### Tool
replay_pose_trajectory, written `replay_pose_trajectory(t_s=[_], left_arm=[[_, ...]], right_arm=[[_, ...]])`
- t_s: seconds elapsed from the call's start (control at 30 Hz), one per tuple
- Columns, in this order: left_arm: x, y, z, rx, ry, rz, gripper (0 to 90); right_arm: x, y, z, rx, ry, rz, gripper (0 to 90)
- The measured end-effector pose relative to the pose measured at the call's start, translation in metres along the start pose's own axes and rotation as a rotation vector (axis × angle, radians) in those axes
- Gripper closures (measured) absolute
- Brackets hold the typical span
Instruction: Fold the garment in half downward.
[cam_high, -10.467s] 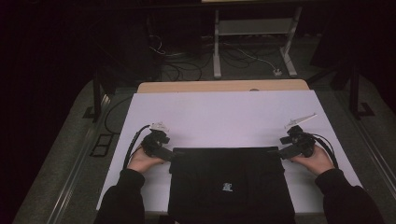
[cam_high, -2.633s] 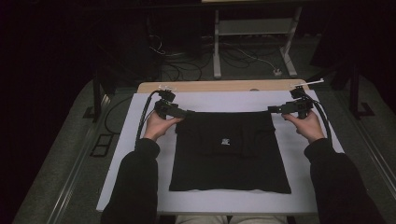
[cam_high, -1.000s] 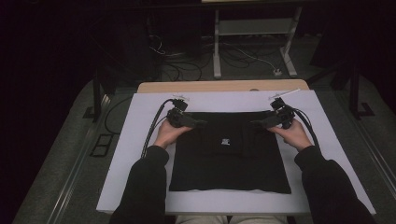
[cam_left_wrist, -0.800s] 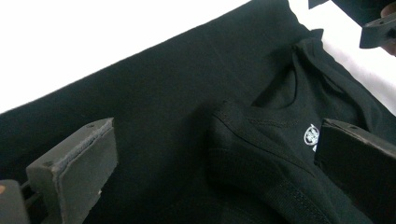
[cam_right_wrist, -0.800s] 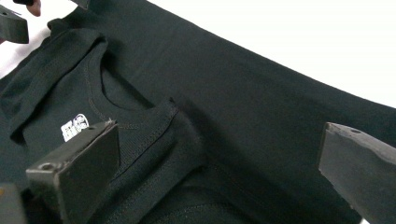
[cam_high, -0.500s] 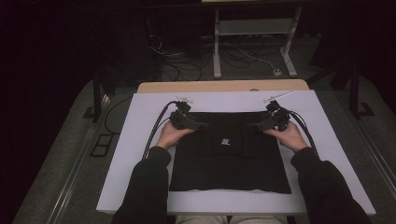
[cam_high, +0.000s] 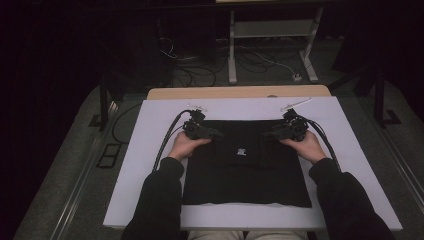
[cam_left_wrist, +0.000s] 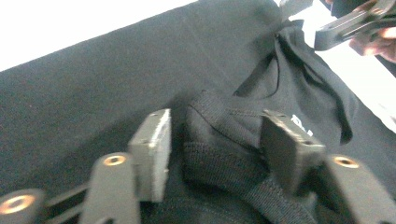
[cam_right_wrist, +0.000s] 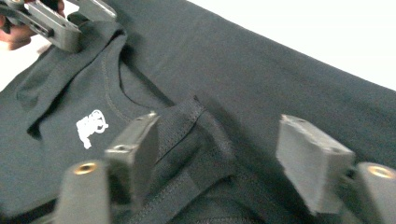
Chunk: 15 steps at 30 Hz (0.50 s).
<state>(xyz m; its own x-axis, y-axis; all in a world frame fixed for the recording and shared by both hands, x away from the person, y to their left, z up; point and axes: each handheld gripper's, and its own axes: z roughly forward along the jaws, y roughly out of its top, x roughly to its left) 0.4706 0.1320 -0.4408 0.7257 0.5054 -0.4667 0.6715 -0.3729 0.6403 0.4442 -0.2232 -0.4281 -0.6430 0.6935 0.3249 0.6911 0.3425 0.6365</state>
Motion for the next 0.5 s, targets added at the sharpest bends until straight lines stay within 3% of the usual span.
replay_pose_trajectory(t_s=[0.1, 0.3, 0.4, 0.5], left_arm=[[-0.0007, 0.0002, 0.0005, 0.004, 0.001, -0.021, 54.4], [-0.0021, -0.0013, -0.0023, -0.023, 0.010, -0.012, 71.9], [-0.0029, -0.0028, -0.0035, -0.022, 0.020, -0.006, 78.6], [-0.0039, -0.0037, -0.0052, -0.023, 0.028, 0.004, 82.4]], right_arm=[[0.0004, -0.0001, 0.0023, 0.005, -0.014, -0.004, 46.1], [0.0031, -0.0012, 0.0044, 0.017, 0.003, -0.027, 68.6], [0.0050, -0.0002, 0.0017, -0.004, -0.005, -0.043, 79.3], [0.0067, 0.0008, -0.0010, -0.014, 0.002, -0.052, 83.2]])
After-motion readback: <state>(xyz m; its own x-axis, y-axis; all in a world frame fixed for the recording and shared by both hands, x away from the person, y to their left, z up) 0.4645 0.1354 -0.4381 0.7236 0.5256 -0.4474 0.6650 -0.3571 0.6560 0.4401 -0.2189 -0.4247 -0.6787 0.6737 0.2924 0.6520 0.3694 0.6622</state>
